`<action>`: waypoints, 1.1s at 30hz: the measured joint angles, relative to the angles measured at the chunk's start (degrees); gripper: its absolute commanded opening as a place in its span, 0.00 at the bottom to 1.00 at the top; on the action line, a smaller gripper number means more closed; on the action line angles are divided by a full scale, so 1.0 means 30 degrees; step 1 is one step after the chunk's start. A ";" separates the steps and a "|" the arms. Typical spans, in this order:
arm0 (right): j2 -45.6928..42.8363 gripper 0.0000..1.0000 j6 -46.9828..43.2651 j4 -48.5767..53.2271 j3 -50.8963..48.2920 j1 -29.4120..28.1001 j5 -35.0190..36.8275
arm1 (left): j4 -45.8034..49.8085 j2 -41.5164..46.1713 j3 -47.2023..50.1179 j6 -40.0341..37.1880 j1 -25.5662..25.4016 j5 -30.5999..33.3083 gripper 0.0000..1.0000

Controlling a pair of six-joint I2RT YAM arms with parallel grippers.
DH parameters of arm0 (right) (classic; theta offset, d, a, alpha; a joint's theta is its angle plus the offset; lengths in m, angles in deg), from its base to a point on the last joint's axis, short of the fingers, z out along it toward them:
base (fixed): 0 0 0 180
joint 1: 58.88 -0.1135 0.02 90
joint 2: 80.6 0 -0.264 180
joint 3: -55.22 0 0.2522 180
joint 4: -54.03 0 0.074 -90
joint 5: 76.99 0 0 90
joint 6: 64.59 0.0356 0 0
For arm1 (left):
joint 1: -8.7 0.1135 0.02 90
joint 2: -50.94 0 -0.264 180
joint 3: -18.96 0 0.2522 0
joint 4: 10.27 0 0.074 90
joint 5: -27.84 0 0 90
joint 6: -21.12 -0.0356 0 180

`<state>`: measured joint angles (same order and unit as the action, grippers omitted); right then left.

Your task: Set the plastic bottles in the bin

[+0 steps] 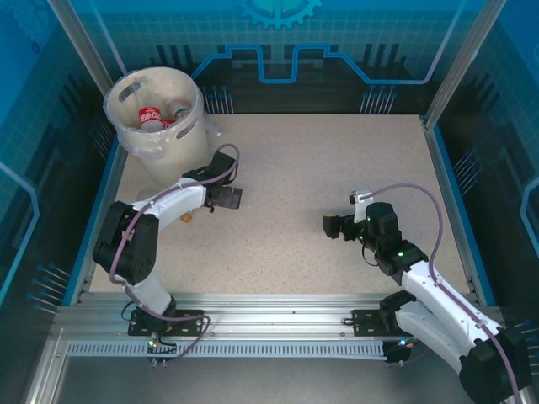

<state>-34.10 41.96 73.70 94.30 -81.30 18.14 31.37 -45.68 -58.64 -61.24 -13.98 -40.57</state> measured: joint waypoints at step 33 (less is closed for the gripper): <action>0.1275 1.00 -0.0015 -0.0474 0.0058 0.0000 -0.0357 | 0.0933 -0.2419 -0.2273 -0.1362 0.0962 0.1872 0.99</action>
<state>-30.27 41.92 72.28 94.47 -81.30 17.07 34.17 -52.94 -65.46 -65.33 -11.09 -34.96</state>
